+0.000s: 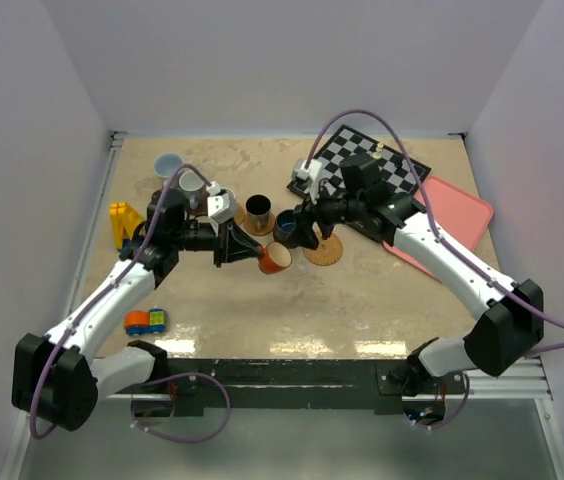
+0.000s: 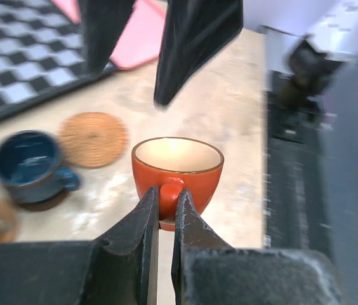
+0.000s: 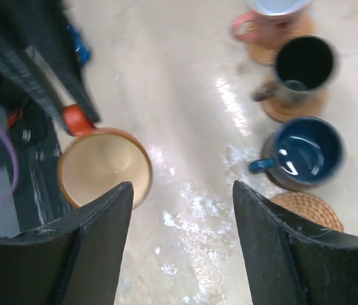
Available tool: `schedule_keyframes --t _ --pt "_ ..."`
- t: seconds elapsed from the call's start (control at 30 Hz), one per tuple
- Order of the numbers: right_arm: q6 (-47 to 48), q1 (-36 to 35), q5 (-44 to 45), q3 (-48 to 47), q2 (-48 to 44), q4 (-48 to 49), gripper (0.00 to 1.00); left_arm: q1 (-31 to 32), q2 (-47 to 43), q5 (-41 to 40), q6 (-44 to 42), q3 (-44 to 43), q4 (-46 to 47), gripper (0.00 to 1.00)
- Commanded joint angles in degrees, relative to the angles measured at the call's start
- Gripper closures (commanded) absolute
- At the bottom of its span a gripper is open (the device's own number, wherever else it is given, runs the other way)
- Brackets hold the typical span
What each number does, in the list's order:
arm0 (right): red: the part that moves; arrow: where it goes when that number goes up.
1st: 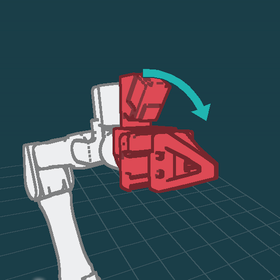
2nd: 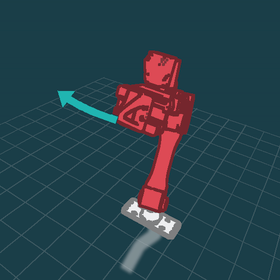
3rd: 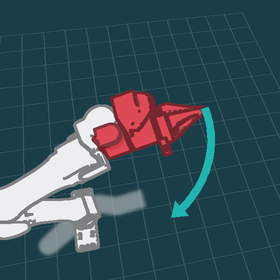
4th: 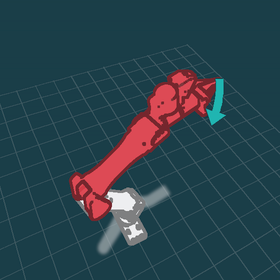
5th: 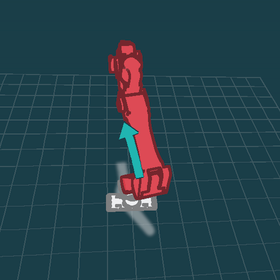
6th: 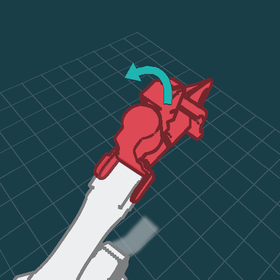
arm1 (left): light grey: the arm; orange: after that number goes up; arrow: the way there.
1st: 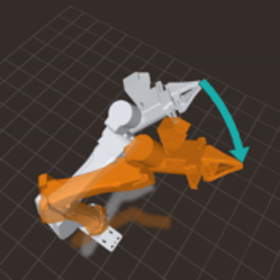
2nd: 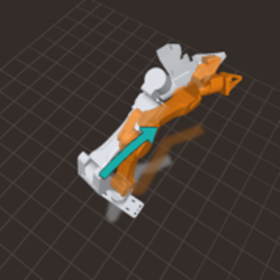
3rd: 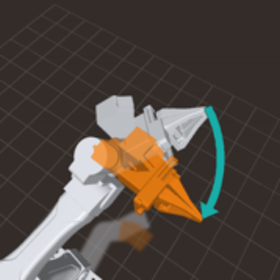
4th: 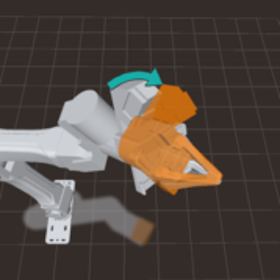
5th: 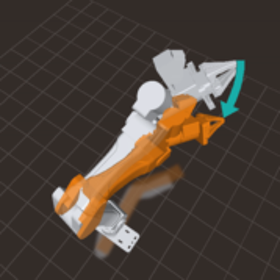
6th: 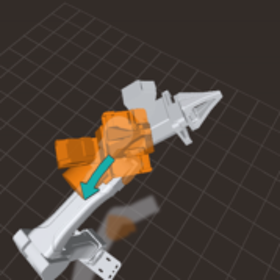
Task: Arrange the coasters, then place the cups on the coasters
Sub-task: Place the cup on the coaster.
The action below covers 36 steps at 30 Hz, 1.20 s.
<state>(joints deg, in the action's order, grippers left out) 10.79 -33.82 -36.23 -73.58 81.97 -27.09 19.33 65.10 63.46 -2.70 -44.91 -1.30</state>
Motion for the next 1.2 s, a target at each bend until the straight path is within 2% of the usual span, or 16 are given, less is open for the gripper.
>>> schedule_keyframes --t 0.0,0.07,0.13,0.2,0.33,0.47,0.57,0.73,0.83,1.17 --pt "-21.2 7.0 5.7 2.9 -5.1 9.8 0.32 1.1 -9.1 -19.7 -0.2 4.2 11.1 1.0" --pt "-28.9 6.9 9.1 4.1 -6.5 12.7 0.32 3.3 -11.9 -28.1 -1.2 5.4 12.6 1.0" --pt "-38.2 6.6 9.9 6.2 -8.1 17.8 0.37 6.8 -14.1 -37.8 -3.3 6.8 13.3 1.0" --pt "-43.8 4.7 11.9 8.0 -9.3 22.5 0.37 11.1 -15.8 -48.1 -6.2 8.2 14.0 1.0" --pt "-45.7 -0.6 19.7 6.4 -6.0 21.5 0.4 16.9 -18.3 -58.3 -8.1 10.0 16.0 1.0" --pt "-46.5 -1.9 21.8 6.1 -3.7 21.7 0.46 20.7 -20.1 -67.0 -9.1 11.9 18.0 1.0" --pt "-45.7 -2.2 24.6 6.0 -1.9 19.4 0.48 23.5 -21.4 -71.4 -10.0 13.5 19.5 1.0" --pt "-47.3 -2.9 21.1 7.7 0.3 23.7 0.52 26.6 -20.9 -75.1 -11.7 14.2 20.5 1.0" --pt "-49.1 -3.2 19.4 8.9 0.2 26.7 0.52 27.4 -20.3 -75.8 -12.4 14.1 20.7 1.0" --pt "-48.1 -4.3 15.3 8.1 3.9 28.1 0.54 28.4 -20.1 -75.8 -13.1 14.8 21.3 1.0"
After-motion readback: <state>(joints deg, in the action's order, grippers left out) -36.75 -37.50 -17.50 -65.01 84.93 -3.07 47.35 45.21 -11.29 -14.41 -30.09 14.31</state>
